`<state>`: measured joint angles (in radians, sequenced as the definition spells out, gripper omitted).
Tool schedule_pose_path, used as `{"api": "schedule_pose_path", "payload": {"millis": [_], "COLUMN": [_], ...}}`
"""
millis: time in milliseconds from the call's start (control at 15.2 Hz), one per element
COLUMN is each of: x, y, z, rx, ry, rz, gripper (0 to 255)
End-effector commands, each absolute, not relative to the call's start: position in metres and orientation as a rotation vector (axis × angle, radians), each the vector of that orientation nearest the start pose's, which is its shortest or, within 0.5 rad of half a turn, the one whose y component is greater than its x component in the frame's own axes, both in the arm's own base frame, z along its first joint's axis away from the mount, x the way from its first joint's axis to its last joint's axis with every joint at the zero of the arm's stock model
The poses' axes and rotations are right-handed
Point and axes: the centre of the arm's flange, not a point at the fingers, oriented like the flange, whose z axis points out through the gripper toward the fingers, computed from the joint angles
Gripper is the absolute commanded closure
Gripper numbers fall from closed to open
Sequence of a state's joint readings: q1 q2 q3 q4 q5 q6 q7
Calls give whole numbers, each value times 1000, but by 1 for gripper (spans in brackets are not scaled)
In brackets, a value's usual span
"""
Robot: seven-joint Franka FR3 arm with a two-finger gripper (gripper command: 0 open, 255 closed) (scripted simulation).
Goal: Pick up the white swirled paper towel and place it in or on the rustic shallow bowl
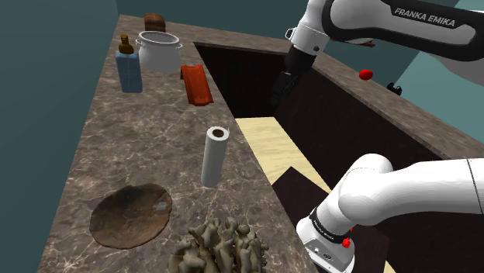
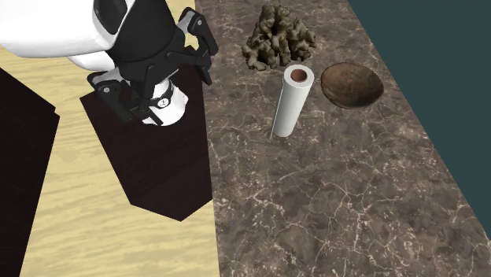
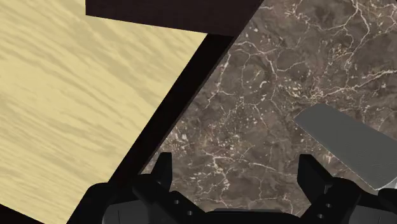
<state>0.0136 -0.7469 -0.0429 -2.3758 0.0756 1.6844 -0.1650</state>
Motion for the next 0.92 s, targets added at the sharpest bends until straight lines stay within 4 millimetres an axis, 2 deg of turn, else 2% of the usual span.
{"api": "schedule_pose_path", "payload": {"millis": [0,462,858], "x": [328,360,372], "y": [-6,86,168], "z": [579,566,551], "rx": [-3034,-3043,-3022], "ry": [-212,-544,-832], "rz": [-98,-105,-110], "gripper": [0,0,0]}}
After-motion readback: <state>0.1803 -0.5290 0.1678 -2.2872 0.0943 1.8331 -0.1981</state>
